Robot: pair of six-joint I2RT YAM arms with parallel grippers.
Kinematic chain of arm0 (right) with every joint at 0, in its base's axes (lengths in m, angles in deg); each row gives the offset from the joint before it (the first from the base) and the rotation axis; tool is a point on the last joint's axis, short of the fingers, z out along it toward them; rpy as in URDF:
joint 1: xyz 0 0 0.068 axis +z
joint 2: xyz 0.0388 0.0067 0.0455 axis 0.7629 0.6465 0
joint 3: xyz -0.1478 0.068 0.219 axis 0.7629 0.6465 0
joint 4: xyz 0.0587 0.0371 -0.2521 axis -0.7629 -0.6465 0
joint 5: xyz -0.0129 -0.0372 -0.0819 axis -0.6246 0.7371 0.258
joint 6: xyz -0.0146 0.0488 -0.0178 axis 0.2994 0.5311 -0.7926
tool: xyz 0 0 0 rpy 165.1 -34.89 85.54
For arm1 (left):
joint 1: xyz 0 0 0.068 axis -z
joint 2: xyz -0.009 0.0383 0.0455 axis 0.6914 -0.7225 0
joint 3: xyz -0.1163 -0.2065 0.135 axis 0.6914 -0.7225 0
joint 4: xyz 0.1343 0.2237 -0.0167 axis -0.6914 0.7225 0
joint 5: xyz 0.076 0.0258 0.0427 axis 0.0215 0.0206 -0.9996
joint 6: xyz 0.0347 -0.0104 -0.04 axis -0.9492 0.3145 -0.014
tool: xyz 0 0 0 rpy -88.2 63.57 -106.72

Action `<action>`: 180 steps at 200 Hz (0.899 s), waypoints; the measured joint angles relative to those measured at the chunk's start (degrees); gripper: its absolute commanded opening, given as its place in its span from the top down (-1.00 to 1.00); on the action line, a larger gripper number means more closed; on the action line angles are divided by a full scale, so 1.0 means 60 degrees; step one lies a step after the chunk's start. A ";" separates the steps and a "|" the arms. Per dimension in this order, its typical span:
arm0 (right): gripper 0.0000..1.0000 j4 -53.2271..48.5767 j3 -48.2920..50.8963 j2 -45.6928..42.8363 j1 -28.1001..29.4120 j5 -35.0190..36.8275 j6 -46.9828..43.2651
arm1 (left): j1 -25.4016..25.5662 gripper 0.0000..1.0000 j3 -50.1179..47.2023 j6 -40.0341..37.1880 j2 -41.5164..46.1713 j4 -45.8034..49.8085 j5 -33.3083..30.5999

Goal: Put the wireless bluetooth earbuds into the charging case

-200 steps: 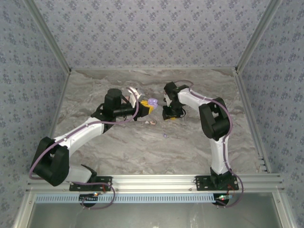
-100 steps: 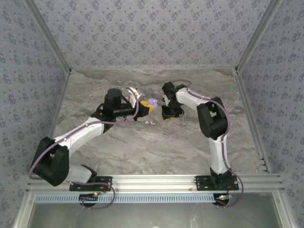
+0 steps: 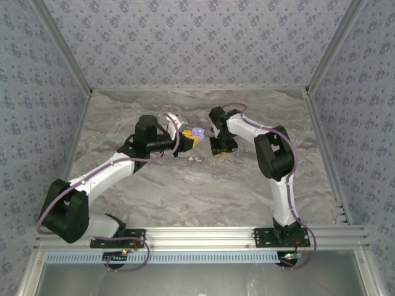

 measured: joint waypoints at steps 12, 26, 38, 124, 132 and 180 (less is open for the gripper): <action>0.51 0.0015 0.0011 0.0000 -0.0022 -0.0007 0.0055 | 0.0000 0.76 0.0000 0.0000 0.0047 0.0004 -0.0004; 0.53 0.0102 0.0098 -0.0058 -0.0084 -0.0076 0.0157 | -0.0004 0.76 0.0000 0.0000 0.0095 0.0011 -0.0004; 0.54 0.0237 0.0251 -0.0149 -0.0138 -0.0160 0.0222 | -0.0004 0.76 0.0000 -0.0004 0.0098 0.0015 -0.0029; 0.54 0.2022 0.2299 -0.1399 -0.1089 -0.1129 0.1009 | -0.0025 0.76 -0.0066 0.0004 0.0095 0.0033 -0.0036; 0.54 0.2186 0.2492 -0.1508 -0.1202 -0.1228 0.1100 | -0.0025 0.76 -0.0066 0.0011 0.0091 0.0033 -0.0055; 0.52 0.2572 0.2871 -0.1708 -0.1443 -0.1504 0.1377 | -0.0025 0.76 -0.0189 0.0193 -0.0058 -0.0186 -0.0237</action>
